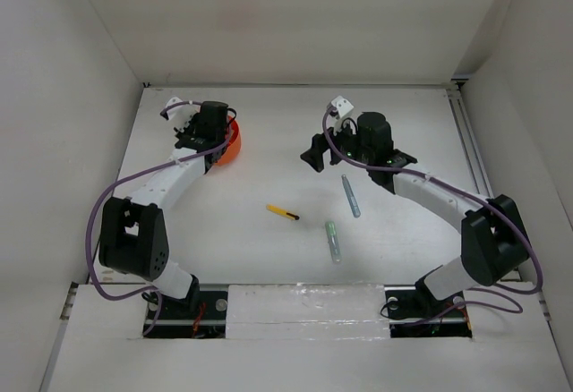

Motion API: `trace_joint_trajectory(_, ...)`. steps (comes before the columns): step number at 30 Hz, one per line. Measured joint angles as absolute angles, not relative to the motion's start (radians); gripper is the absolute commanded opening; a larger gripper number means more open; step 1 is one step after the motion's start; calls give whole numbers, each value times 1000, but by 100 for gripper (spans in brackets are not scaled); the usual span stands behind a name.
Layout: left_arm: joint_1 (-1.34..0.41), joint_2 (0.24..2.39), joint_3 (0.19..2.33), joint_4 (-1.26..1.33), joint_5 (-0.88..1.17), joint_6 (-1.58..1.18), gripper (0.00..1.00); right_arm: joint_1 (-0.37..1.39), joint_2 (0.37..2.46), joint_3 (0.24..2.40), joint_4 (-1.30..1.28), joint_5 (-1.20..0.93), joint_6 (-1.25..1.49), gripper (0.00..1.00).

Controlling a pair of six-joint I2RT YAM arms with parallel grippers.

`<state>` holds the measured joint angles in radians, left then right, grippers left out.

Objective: Sort the stationery into containers
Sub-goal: Place the stationery into the container

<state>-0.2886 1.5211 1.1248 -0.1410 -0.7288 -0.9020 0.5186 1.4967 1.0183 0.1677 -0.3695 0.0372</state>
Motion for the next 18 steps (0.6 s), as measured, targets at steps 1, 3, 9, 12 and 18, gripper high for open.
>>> trace_joint_trajectory(1,-289,1521,1125,-141,-730,-904,18,519,1499,1018,168,-371,37,100)
trace_joint_trajectory(3,-289,1522,1124,-141,-731,-908,33,519,1499,1018,168,-373,37,100)
trace_joint_trajectory(9,-289,1522,1124,-140,-733,-919,54,533,1499,1019,163,-329,31,100)
trace_joint_trajectory(12,-289,1522,1124,-142,-733,-919,55,558,1499,1028,139,-281,17,100)
trace_joint_trajectory(18,-289,1493,1129,-165,-707,-901,89,595,1498,1058,62,-191,-12,100)
